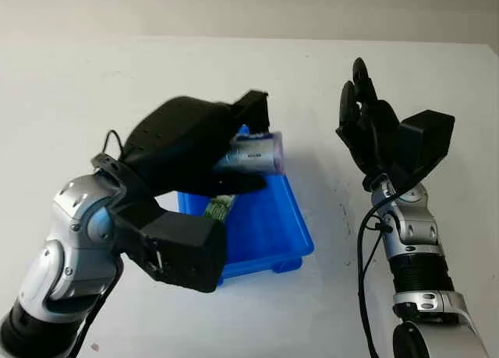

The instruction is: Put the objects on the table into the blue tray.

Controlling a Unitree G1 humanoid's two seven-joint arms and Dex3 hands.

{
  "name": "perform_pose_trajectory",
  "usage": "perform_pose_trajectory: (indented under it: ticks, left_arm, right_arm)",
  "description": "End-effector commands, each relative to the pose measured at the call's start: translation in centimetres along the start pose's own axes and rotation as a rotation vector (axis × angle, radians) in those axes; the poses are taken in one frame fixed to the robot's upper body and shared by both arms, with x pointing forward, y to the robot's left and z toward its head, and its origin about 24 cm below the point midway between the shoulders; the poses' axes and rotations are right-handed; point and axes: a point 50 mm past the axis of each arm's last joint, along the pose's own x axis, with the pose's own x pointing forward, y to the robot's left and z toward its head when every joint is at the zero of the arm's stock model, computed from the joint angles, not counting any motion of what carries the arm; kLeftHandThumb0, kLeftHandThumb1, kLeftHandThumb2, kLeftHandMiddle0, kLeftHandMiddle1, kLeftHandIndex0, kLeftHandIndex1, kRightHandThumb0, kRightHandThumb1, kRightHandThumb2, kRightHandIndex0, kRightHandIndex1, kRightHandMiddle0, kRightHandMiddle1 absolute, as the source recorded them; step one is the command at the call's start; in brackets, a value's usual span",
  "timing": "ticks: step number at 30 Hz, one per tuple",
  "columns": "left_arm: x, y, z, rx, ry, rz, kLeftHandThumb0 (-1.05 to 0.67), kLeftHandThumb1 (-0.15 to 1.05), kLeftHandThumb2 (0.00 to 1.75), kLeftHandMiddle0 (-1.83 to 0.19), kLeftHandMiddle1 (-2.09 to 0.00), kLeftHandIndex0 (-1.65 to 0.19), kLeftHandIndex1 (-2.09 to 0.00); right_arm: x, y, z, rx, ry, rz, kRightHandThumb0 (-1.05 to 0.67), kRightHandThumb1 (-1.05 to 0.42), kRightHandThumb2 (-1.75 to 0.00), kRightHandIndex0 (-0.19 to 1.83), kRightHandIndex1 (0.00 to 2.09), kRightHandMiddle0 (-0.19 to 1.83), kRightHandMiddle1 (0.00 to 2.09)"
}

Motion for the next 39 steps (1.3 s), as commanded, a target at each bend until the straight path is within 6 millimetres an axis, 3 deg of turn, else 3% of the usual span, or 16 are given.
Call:
perform_pose_trajectory:
  ticks: [1,2,3,4,8,9,10,13,16,24,28,33,37,39]
  left_arm:
    - [0.4,0.0,0.3,-0.027,-0.03,-0.008,-0.5,1.05,0.42,-0.63,-2.06,-0.09,-1.84]
    - [0.5,-0.2,0.2,-0.038,-0.03,-0.024,-0.52,1.05,0.41,-0.5,-2.01,-0.02,-1.84]
    - [0.6,-0.3,0.2,-0.041,-0.03,-0.04,-0.54,1.05,0.4,-0.4,-1.81,0.06,-1.78]
    - [0.7,-0.5,0.1,-0.047,-0.03,-0.053,-0.56,1.05,0.4,-0.32,-1.57,0.13,-1.58]
    - [0.8,-0.8,-0.2,-0.067,-0.042,-0.081,-0.61,1.05,0.39,0.0,-1.16,0.19,-0.84]
    - [0.8,-0.9,-0.2,-0.069,-0.044,-0.088,-0.61,1.05,0.39,0.06,-0.7,0.18,-0.57]
    - [0.7,-0.9,-0.3,-0.065,-0.047,-0.094,-0.61,1.05,0.39,0.08,-0.46,0.17,-0.44]
    - [0.6,-1.0,-0.4,-0.057,-0.05,-0.098,-0.61,1.05,0.37,0.18,-0.07,0.19,-0.12]
    - [0.4,-0.8,-0.5,-0.063,-0.054,-0.081,-0.62,1.05,0.36,0.19,-0.01,0.19,-0.01]
    - [-0.2,0.7,-1.1,-0.17,-0.046,-0.016,-0.63,1.05,0.32,0.19,0.0,0.19,0.0]
    - [-0.6,1.9,-1.8,-0.274,-0.038,0.066,-0.74,1.05,0.41,0.19,0.0,0.19,0.0]
    - [-1.4,3.4,-4.6,-0.465,-0.042,0.345,-0.77,1.05,0.66,0.17,-0.03,0.19,0.0]
    - [-1.7,3.1,-7.6,-0.766,-0.029,0.605,-0.68,1.05,0.66,0.19,-0.01,0.19,0.0]
    - [-2.0,2.3,-9.4,-0.836,0.036,0.716,-0.7,1.05,0.65,0.18,-0.02,0.19,-0.01]
  right_arm:
    - [-0.1,-0.1,0.3,-0.005,-0.013,-0.007,-0.71,-1.05,-0.73,-0.19,0.0,-0.19,0.0]
    - [-0.1,-0.1,0.3,-0.006,-0.014,-0.006,-0.7,-1.05,-0.73,-0.19,0.0,-0.19,0.0]
    - [-0.1,-0.1,0.3,-0.006,-0.014,-0.006,-0.7,-1.05,-0.73,-0.19,0.0,-0.19,0.0]
    - [-0.1,-0.1,0.3,-0.006,-0.015,-0.004,-0.7,-1.05,-0.73,-0.19,0.0,-0.19,0.0]
    - [-0.1,-0.1,0.3,-0.008,-0.014,-0.006,-0.71,-1.05,-0.73,-0.19,0.0,-0.19,0.0]
    - [-0.1,-0.1,0.3,-0.009,-0.014,-0.006,-0.71,-1.05,-0.73,-0.19,0.0,-0.19,0.0]
    - [-0.1,-0.1,0.3,-0.008,-0.014,-0.006,-0.71,-1.05,-0.73,-0.19,0.0,-0.19,0.0]
    - [-0.1,-0.1,0.3,-0.01,-0.013,-0.007,-0.7,-1.05,-0.73,-0.19,0.0,-0.19,0.0]
    - [-0.1,-0.1,0.3,-0.011,-0.01,-0.009,-0.71,-1.05,-0.73,-0.19,0.0,-0.19,0.0]
    - [-0.1,-0.1,0.2,-0.007,-0.009,0.001,-0.72,-1.05,-0.71,-0.19,0.0,-0.19,0.0]
    - [-0.1,-0.1,0.2,-0.006,-0.011,-0.003,-0.73,-1.05,-0.71,-0.19,0.0,-0.19,0.0]
    - [0.0,-0.1,0.3,-0.004,-0.004,-0.003,-0.72,-1.05,-0.71,-0.19,0.0,-0.19,0.0]
    - [0.0,0.0,0.2,0.011,-0.003,0.002,-0.72,-1.05,-0.71,-0.19,0.0,-0.19,0.0]
    - [0.0,0.1,0.2,0.013,-0.005,0.006,-0.72,-1.05,-0.71,-0.19,0.0,-0.19,0.0]
